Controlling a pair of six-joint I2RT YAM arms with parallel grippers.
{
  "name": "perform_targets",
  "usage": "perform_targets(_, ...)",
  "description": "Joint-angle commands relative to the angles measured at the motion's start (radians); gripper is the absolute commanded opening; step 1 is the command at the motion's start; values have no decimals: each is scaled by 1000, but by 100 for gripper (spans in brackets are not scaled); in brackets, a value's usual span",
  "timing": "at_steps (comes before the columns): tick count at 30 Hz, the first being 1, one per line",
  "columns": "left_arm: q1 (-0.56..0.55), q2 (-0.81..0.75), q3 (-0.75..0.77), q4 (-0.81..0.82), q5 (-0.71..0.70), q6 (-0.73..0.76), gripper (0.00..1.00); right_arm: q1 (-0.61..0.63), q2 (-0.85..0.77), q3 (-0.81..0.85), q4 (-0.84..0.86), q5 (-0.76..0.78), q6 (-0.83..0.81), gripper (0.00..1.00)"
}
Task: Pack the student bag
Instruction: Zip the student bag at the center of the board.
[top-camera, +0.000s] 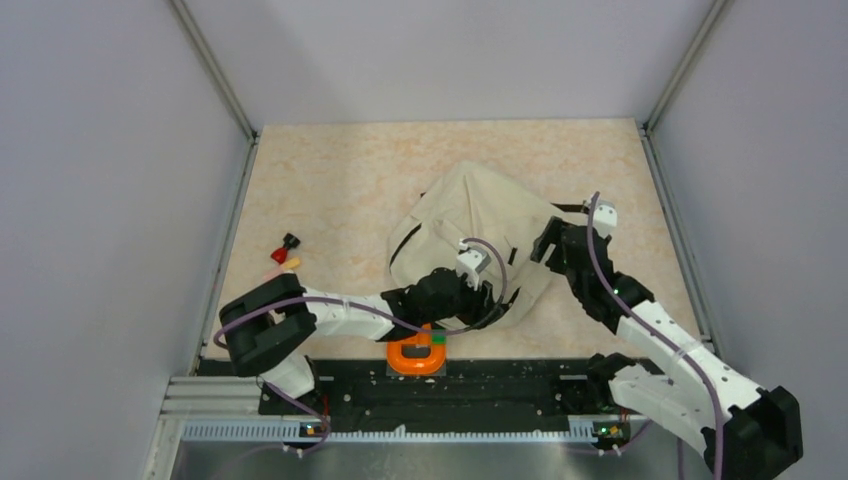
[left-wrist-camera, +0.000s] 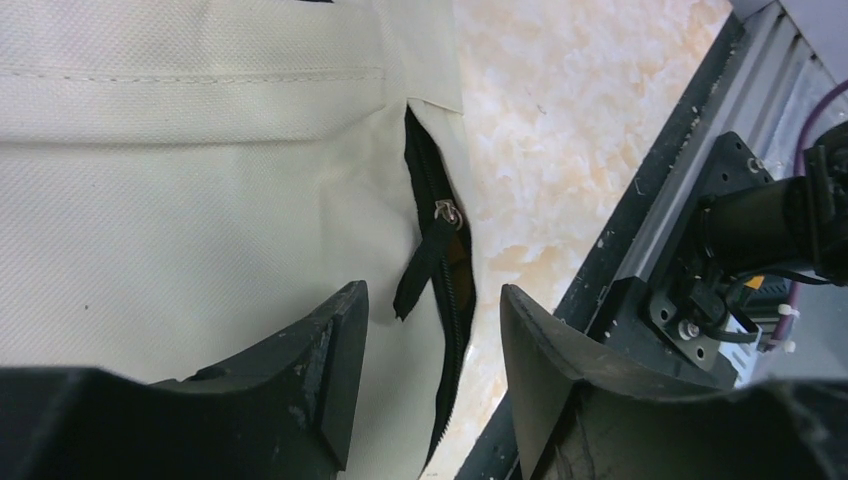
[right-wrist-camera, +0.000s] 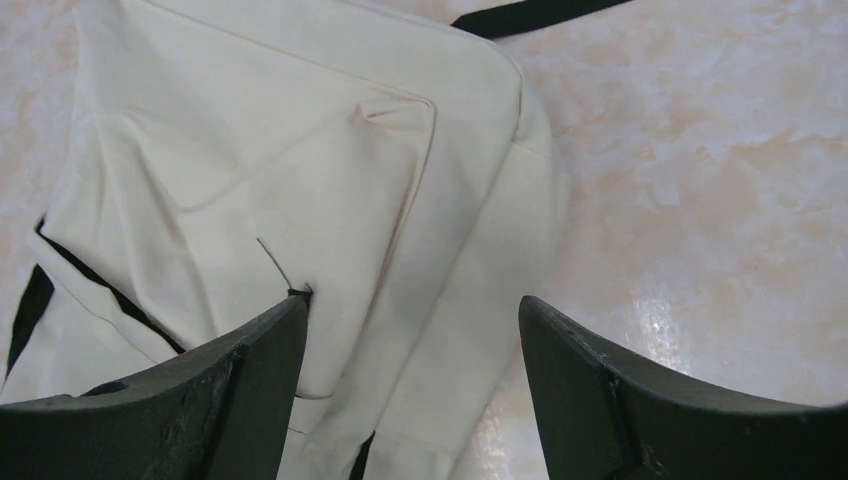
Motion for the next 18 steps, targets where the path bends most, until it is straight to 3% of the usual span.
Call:
perform_targets(1, -3, 27, 46, -5, -49, -41, 53, -32, -30, -19, -9, -67, -23, 76)
perform_targets(18, -1, 78, 79, 4, -26, -53, 36, -33, -59, -64, -15, -82, -7, 78)
